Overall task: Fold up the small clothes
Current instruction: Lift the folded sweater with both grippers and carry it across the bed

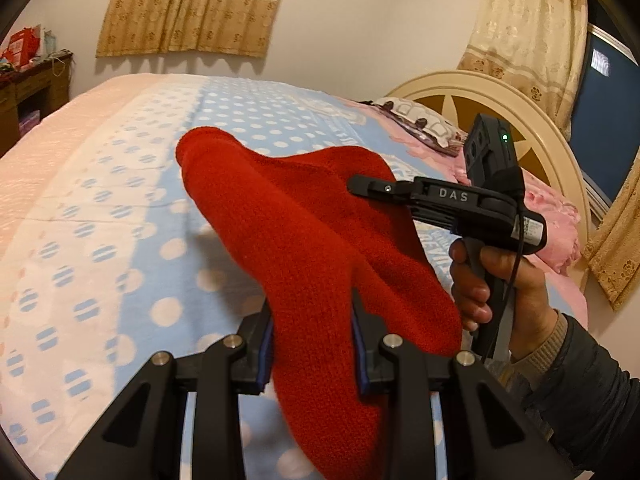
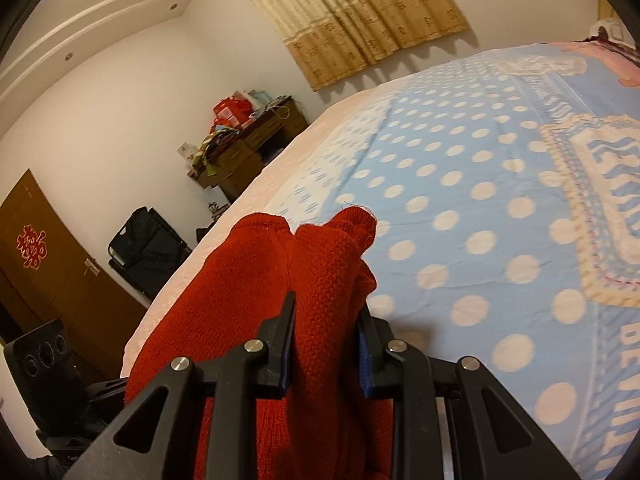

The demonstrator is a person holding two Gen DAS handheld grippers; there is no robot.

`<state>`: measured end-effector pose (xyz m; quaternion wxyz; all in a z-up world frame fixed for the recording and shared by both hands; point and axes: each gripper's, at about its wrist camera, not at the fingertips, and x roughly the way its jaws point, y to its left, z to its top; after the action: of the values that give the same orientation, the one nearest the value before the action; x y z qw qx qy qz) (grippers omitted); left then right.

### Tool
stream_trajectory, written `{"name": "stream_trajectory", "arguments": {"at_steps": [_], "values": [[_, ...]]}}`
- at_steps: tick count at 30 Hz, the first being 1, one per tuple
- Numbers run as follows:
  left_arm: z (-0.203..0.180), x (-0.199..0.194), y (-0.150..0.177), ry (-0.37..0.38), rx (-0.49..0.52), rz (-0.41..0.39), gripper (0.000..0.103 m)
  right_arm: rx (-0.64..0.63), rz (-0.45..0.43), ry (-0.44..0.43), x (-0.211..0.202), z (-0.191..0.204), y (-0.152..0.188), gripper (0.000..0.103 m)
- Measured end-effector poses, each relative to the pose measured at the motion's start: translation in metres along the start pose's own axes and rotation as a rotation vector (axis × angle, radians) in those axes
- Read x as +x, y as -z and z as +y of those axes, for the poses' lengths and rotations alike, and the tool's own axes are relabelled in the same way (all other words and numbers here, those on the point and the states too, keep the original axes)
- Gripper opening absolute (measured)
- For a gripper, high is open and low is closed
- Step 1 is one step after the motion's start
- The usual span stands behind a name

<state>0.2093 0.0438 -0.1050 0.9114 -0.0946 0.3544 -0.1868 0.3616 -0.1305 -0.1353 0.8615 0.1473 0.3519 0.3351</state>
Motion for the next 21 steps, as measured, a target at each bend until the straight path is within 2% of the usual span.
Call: {"name": "stream_trajectory", "arguments": {"at_steps": [21], "values": [[0.049,-0.052,0.033,-0.073,-0.066,-0.052,0.032,-0.09,0.09,-0.069,0.059,0.078,0.011,0.026]]}}
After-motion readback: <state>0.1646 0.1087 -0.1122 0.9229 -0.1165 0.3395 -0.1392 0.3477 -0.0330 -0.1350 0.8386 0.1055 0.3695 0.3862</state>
